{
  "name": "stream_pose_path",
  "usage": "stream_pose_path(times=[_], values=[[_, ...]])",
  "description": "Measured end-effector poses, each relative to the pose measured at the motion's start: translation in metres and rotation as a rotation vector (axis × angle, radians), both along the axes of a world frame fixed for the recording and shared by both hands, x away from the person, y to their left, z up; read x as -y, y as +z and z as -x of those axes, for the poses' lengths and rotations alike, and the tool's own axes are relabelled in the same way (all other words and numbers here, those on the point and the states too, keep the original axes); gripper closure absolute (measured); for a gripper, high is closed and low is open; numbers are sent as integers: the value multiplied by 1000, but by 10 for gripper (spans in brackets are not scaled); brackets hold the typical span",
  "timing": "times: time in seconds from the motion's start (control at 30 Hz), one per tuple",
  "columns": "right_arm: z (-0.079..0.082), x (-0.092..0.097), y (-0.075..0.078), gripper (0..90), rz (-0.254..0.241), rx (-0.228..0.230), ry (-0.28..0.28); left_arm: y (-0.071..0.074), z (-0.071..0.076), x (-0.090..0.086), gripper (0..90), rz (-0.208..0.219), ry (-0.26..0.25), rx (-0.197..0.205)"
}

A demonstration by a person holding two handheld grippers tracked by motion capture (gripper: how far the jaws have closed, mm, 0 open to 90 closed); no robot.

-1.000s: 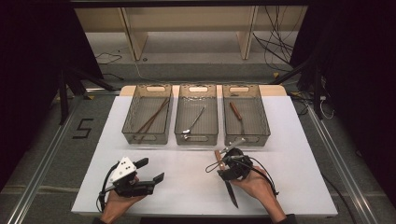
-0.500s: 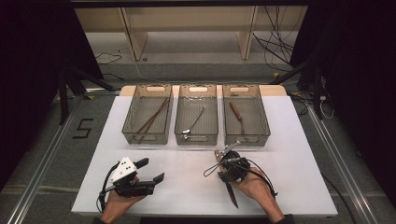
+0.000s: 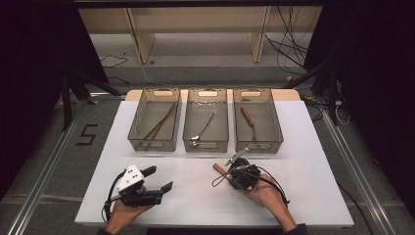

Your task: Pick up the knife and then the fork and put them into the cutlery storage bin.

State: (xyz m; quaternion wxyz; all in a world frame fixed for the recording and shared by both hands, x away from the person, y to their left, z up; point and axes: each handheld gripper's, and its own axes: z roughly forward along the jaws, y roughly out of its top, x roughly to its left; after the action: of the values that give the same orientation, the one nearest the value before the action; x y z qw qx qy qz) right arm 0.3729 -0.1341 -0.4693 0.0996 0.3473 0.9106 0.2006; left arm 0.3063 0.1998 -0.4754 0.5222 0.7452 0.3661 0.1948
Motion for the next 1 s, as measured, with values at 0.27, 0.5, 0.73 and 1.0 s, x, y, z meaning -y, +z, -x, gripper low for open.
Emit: stream_pose_path(times=[0.27, 0.5, 0.73, 1.0], values=[[3, -1, 2, 773, -14, 10, 28, 0, 0, 0, 162, 2, 1, 0], [3, 4, 9, 774, -76, 38, 32, 0, 0, 0, 162, 1, 0, 0], [1, 15, 22, 774, -160, 78, 14, 0, 0, 0, 162, 1, 2, 0], [1, 26, 41, 775, -305, 98, 0, 0, 0, 0, 162, 3, 1, 2]])
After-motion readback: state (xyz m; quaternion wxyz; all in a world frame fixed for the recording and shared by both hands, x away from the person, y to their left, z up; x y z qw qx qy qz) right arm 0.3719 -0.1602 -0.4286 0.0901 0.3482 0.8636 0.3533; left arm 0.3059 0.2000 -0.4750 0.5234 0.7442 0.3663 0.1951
